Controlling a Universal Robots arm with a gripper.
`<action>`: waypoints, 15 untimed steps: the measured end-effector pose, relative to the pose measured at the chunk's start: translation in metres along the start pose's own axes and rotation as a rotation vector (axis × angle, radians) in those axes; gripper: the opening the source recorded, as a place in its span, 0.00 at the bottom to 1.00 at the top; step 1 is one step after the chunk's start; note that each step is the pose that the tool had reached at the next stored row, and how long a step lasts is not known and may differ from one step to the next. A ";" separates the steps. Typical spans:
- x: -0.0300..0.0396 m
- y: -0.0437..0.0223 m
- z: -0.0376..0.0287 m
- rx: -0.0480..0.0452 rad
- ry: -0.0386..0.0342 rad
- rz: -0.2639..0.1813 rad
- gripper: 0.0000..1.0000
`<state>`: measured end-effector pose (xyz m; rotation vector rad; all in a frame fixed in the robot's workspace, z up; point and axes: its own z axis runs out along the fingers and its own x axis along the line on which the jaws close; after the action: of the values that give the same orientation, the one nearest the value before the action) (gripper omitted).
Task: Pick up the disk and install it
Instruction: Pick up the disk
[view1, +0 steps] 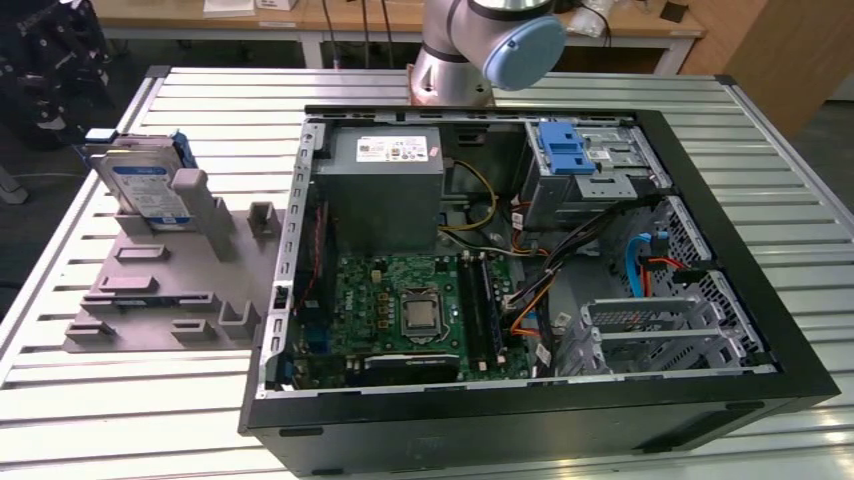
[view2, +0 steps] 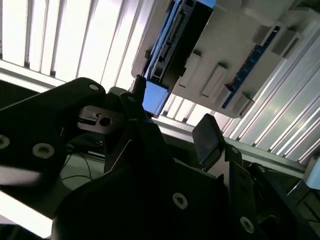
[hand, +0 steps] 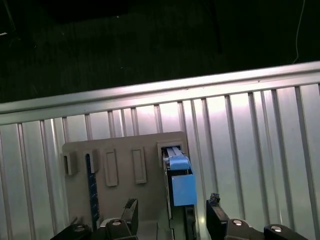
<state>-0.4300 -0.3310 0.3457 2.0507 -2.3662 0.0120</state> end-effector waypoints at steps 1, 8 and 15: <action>-0.0007 0.0004 0.0017 0.0002 0.0000 -0.001 0.65; -0.0036 0.0024 0.0132 0.0036 -0.0004 -0.051 0.65; -0.0073 0.0077 0.0220 0.0051 -0.0005 -0.051 0.65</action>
<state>-0.4367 -0.3229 0.3236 2.1122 -2.3162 0.0171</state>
